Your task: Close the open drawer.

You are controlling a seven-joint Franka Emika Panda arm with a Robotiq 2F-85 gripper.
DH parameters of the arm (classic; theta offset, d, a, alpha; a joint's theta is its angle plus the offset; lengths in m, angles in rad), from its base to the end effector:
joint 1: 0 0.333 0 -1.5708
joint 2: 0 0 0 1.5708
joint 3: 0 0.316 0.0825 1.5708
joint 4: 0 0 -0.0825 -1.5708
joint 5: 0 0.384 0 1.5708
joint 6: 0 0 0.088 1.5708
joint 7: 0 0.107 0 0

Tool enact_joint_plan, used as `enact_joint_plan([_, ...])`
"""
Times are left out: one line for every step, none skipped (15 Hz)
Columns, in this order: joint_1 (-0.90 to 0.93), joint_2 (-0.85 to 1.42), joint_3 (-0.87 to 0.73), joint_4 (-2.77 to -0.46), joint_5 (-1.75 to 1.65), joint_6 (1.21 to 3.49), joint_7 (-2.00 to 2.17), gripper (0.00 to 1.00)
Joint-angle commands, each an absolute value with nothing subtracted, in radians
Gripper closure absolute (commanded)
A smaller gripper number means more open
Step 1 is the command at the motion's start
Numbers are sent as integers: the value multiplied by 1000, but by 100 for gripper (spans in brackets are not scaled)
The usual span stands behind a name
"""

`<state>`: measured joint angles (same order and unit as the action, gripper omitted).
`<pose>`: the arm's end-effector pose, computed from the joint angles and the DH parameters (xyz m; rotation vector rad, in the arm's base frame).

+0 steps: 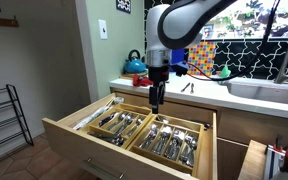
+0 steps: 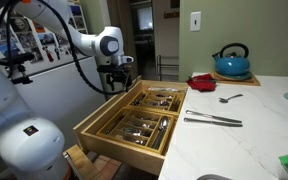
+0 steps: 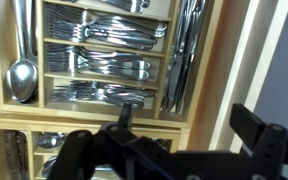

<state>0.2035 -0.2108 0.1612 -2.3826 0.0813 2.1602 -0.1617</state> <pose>0.4330 0.1695 0.4009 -3.0213 -0.7345 0.0261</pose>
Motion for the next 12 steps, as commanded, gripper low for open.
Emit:
enact_joint_plan([250, -94, 228, -2284, 39, 2116, -148, 25])
enact_joint_plan([265, -66, 252, -2260, 26, 2128, -149, 26])
enact_joint_plan([277, -41, 270, -2235, 9, 2133, -151, 35])
enact_joint_plan([291, -11, 288, -2207, -4, 2147, -164, 42])
enact_joint_plan([302, 16, 301, -2179, -20, 2155, -172, 50])
enact_joint_plan([312, 44, 313, -2150, -24, 2163, -186, 58])
enact_joint_plan([321, 72, 323, -2121, -24, 2174, -198, 65])
enact_joint_plan([329, 97, 331, -2095, -26, 2182, -208, 74])
enact_joint_plan([335, 120, 337, -2072, -27, 2193, -219, 81])
enact_joint_plan([338, 143, 339, -2051, -30, 2201, -221, 88])
enact_joint_plan([339, 165, 342, -2035, -24, 2216, -240, 94])
enact_joint_plan([339, 185, 341, -2023, -32, 2234, -249, 96])
